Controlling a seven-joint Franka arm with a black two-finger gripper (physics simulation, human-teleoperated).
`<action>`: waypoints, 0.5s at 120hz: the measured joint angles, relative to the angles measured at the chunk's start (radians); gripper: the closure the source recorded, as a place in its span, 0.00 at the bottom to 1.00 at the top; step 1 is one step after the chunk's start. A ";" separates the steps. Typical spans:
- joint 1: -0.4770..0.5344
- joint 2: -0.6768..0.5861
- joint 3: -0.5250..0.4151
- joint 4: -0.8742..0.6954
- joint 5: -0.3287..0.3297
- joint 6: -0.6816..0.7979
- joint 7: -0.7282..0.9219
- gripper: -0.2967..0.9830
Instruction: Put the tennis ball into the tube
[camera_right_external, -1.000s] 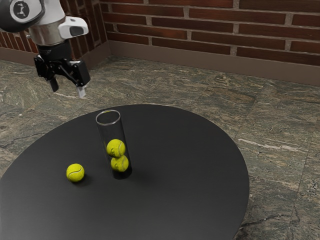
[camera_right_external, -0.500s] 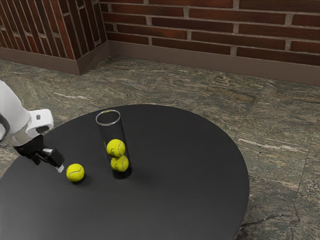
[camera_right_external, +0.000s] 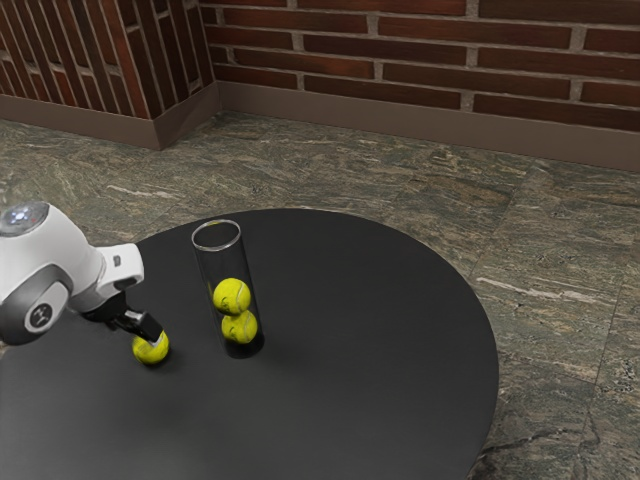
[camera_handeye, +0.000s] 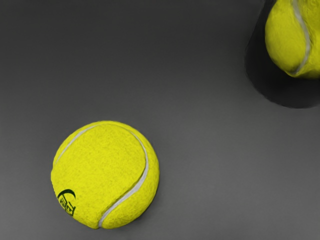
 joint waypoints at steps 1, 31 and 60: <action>-0.001 0.004 0.000 0.002 -0.002 0.004 0.001 0.23; -0.074 0.157 0.086 0.080 -0.025 0.073 0.024 0.23; -0.077 0.273 0.078 0.142 -0.139 0.085 0.038 0.23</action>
